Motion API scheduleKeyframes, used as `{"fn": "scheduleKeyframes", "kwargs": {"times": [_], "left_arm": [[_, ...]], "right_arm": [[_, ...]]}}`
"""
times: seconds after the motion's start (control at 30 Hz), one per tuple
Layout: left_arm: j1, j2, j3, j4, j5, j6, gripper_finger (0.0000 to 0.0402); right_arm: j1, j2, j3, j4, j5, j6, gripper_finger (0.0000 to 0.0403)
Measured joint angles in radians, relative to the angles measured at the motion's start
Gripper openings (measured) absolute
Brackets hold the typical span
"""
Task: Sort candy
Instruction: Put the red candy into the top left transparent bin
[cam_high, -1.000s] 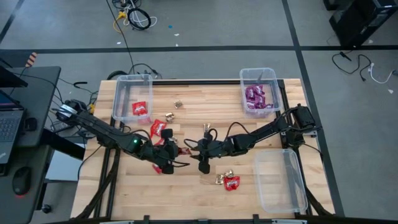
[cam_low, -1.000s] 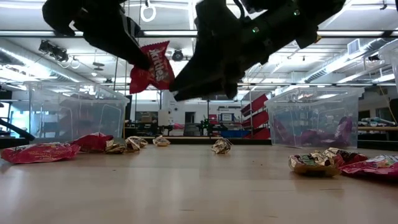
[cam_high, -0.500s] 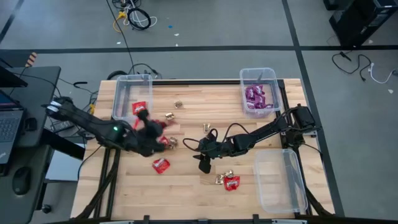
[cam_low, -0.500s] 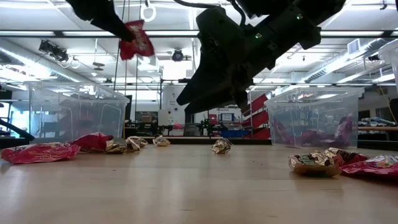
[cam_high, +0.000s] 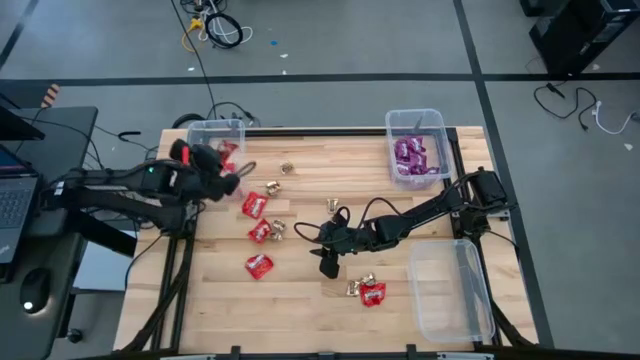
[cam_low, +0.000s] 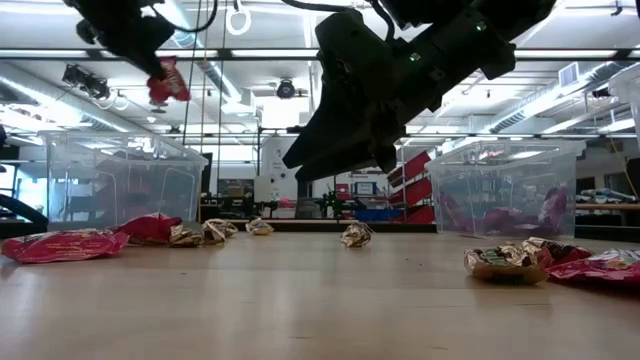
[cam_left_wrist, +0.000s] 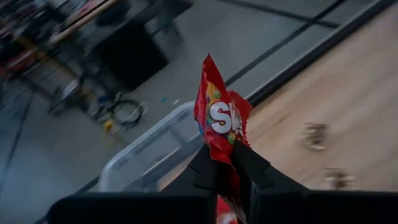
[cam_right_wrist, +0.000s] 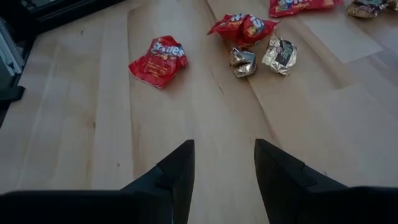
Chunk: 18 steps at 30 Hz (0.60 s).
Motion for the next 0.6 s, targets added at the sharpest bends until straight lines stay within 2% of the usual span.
{"fn": "scheduleKeyframes", "kwargs": {"times": [0.17, 0.33, 0.6], "left_arm": [[0.145, -0.003, 0.000, -0.043, 0.061, 0.022, 0.0026], [0.274, 0.015, -0.001, -0.049, 0.197, 0.071, 0.0026], [0.390, 0.047, -0.001, -0.067, 0.317, 0.097, 0.0026]], "right_arm": [[0.000, 0.000, 0.000, 0.004, 0.000, -0.028, 0.0151], [-0.008, 0.000, 0.000, 0.008, 0.001, -0.053, 0.0151], [-0.015, 0.000, 0.000, 0.007, 0.006, -0.068, 0.0151]]}}
